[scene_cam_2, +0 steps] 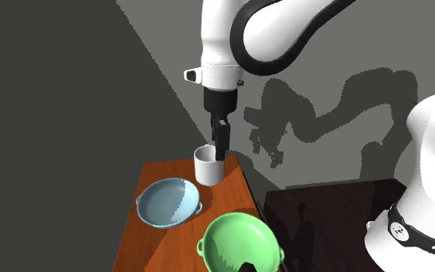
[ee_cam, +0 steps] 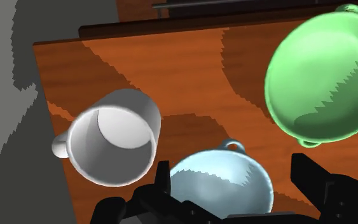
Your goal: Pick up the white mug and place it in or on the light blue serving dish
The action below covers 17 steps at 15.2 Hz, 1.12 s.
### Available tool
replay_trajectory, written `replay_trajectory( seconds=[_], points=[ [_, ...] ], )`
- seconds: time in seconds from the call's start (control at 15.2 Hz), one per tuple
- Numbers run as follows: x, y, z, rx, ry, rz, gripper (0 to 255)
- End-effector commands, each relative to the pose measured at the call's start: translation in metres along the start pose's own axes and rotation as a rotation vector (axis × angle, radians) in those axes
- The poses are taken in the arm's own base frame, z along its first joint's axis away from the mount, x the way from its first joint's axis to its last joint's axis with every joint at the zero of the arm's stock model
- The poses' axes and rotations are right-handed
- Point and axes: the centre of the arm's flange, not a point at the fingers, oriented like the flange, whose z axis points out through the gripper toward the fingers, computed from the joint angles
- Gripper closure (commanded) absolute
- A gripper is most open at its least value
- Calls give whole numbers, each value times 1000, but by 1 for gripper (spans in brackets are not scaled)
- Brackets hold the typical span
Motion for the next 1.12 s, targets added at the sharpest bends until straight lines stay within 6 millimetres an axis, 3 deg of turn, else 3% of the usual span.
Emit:
replay_trajectory(
  seconds=[0.0, 0.33, 0.79, 1.06],
  points=[
    [4, 23, 22, -3, -1, 9, 0],
    [17, 66, 67, -6, -4, 31, 0],
    [17, 66, 104, -6, -4, 31, 0],
    [16, 66, 107, -6, -4, 31, 0]
  ],
)
